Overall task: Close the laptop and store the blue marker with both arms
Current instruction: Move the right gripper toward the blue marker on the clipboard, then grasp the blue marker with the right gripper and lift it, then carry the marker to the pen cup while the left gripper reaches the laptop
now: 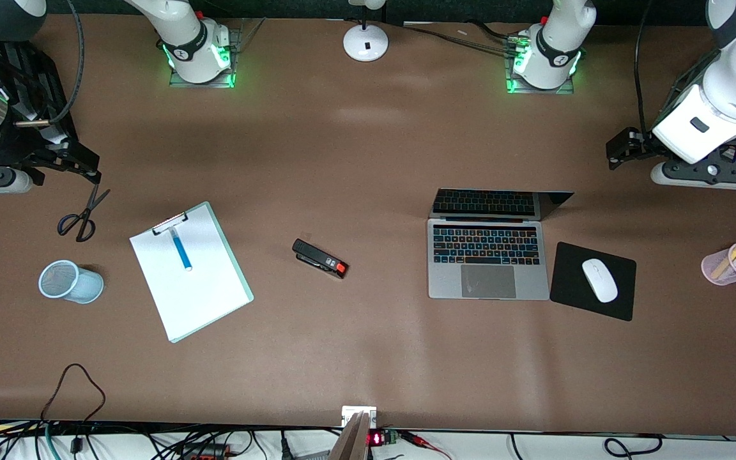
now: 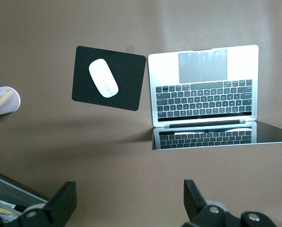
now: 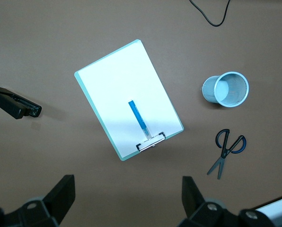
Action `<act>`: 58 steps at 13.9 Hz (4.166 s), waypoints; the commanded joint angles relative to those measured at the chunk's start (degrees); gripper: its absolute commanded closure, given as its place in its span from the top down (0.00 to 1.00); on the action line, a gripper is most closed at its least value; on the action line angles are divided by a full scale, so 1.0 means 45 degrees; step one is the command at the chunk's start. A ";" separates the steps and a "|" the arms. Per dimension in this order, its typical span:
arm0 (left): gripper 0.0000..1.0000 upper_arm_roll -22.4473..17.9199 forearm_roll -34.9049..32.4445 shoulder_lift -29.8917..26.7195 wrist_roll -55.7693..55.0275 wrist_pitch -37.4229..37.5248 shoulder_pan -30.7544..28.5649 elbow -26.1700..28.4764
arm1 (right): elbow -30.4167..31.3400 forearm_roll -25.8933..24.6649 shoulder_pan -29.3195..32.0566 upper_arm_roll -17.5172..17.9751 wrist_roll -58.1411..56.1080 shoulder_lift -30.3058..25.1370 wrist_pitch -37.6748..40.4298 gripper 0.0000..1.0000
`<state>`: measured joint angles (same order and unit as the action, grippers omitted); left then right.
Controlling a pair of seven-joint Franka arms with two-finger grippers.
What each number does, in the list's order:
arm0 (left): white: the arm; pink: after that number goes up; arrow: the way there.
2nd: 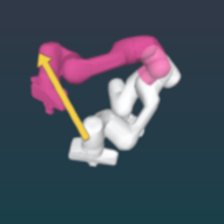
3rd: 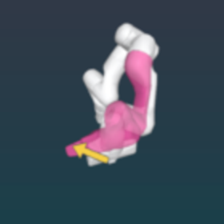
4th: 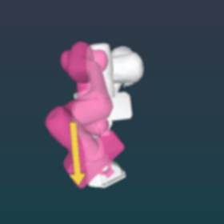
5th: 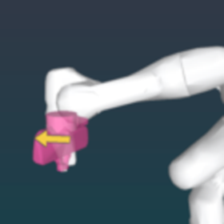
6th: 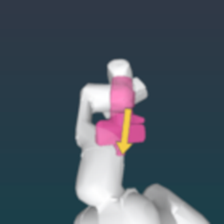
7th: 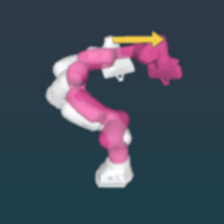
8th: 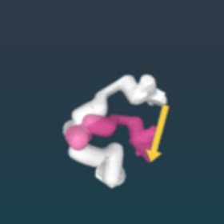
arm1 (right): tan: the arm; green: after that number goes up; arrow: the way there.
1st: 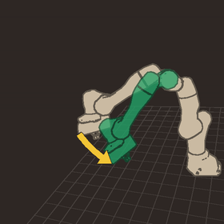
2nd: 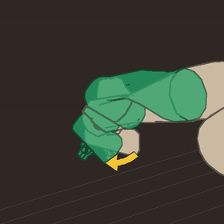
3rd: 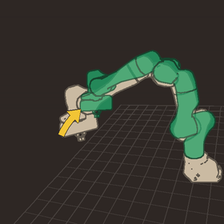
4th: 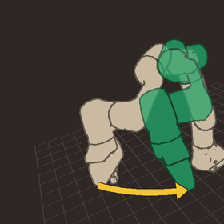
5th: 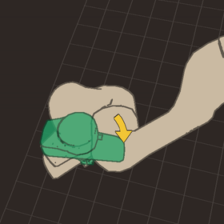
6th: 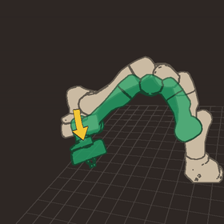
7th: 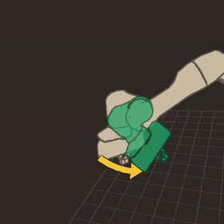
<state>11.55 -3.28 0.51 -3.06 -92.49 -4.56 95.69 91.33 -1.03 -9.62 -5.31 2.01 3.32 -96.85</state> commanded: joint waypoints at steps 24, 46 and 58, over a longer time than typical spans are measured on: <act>1.00 0.0050 -0.0111 0.1136 0.0191 0.0240 -0.0021 -0.1323 | 0.2300 -0.0142 -0.0695 0.0009 -0.6422 0.5335 -0.6540 0.71; 0.01 0.0050 -0.0013 0.2093 0.0172 0.2467 -0.0080 -0.1732 | 0.2887 -0.0005 -0.0187 0.0028 -0.7381 0.7427 -0.9337 0.17; 0.00 0.0089 0.2036 0.0730 -0.0296 0.1318 -0.0041 0.1092 | 0.0348 0.0208 0.0573 -0.0031 -1.1239 0.5670 -0.6055 0.00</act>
<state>11.88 3.52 8.73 -4.03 -83.41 -4.52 93.93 93.50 -1.09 -9.49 -6.07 -41.35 29.58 -124.92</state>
